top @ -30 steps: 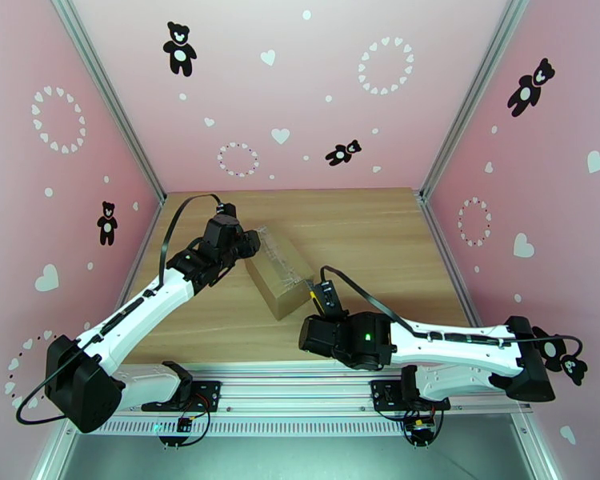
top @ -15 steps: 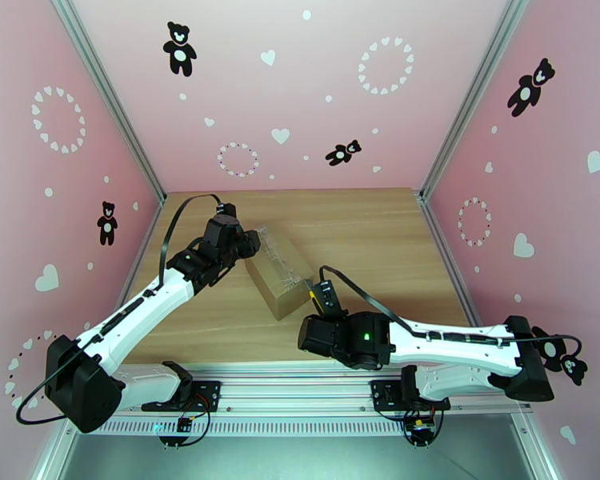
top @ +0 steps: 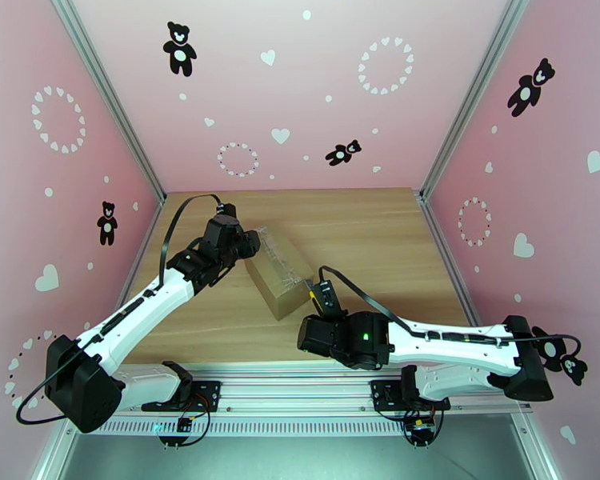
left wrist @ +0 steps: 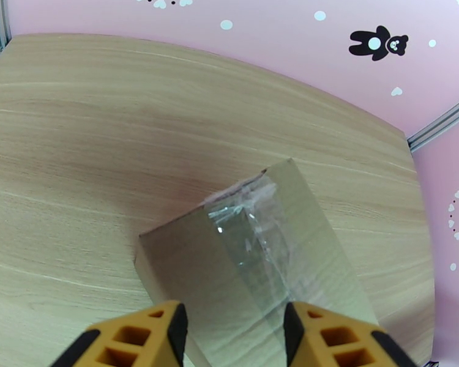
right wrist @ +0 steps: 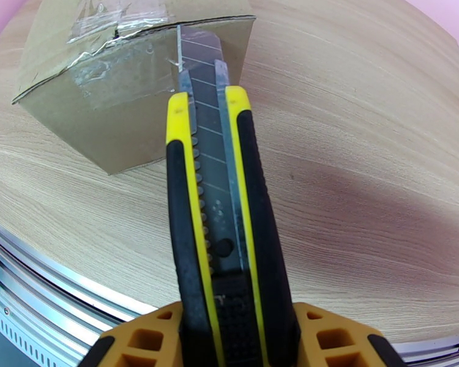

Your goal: Unpack the express box

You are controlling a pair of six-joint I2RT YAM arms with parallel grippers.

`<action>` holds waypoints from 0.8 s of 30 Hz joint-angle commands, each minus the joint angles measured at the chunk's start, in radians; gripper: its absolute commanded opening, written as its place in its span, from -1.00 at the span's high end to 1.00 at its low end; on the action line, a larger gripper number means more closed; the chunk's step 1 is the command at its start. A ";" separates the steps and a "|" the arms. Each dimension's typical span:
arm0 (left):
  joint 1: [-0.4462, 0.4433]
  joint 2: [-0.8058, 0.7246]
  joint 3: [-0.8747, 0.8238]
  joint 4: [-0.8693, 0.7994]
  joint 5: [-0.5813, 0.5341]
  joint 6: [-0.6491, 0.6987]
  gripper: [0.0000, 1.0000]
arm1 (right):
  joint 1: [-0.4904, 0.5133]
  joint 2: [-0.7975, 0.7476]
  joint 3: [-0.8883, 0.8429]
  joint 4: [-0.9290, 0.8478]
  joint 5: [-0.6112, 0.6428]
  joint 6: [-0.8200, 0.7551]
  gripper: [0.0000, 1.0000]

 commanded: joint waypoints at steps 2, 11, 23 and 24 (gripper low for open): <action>-0.010 -0.004 -0.012 -0.003 -0.011 0.002 0.01 | 0.006 0.005 0.028 -0.023 0.024 0.006 1.00; -0.010 -0.001 -0.010 -0.003 -0.011 0.003 0.01 | 0.006 0.004 0.026 -0.028 0.025 0.013 1.00; -0.010 -0.004 -0.009 -0.004 -0.008 0.002 0.01 | 0.005 0.010 0.031 -0.023 0.027 0.005 1.00; -0.010 -0.002 -0.009 -0.004 -0.008 0.000 0.01 | 0.006 0.013 0.033 -0.024 0.026 0.007 1.00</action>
